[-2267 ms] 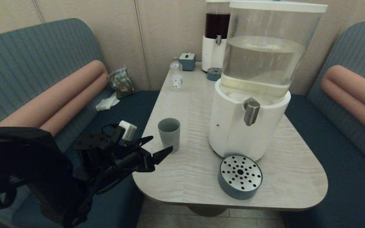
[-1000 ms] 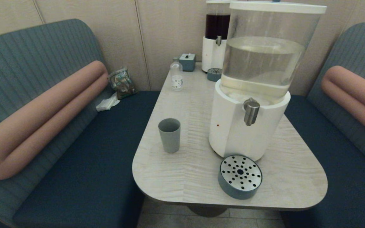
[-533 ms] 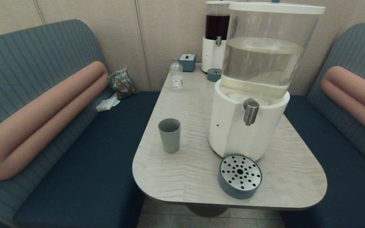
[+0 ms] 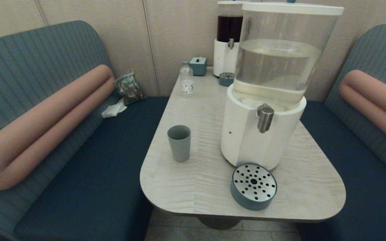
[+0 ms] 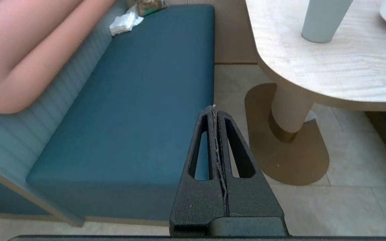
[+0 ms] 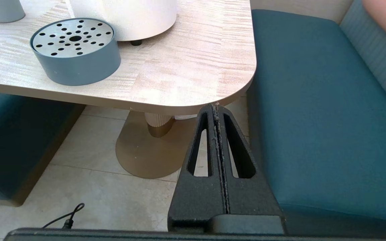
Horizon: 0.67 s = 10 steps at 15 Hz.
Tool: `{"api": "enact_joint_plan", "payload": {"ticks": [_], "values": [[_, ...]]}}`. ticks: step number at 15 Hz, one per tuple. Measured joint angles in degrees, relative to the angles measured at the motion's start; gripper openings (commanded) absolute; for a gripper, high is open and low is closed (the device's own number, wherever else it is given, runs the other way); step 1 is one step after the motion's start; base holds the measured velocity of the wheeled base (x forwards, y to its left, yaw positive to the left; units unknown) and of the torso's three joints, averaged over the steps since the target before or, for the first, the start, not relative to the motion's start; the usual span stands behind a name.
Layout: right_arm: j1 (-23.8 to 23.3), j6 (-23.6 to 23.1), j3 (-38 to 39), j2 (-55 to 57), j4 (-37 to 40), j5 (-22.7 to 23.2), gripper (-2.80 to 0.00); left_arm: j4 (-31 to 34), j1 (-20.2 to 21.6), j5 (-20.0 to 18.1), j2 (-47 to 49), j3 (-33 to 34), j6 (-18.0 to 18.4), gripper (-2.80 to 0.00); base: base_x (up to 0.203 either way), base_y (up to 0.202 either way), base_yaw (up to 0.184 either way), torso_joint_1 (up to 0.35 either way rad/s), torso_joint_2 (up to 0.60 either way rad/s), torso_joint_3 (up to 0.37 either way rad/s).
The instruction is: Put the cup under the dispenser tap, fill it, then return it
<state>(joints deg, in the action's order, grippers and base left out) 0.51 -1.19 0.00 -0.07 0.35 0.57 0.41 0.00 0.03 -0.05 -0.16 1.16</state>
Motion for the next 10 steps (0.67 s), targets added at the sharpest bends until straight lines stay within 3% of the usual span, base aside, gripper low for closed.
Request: {"api": "enact_joint_plan", "payload": {"ticks": [10], "values": [[0.0,0.04,0.0,0.0,-0.09,-0.02,-2.8,-0.09,0.0,0.05,-0.06,0.16,-0.01,-2.8,0.0,0.0,0.0,0.0,0.0,0.0]]}}
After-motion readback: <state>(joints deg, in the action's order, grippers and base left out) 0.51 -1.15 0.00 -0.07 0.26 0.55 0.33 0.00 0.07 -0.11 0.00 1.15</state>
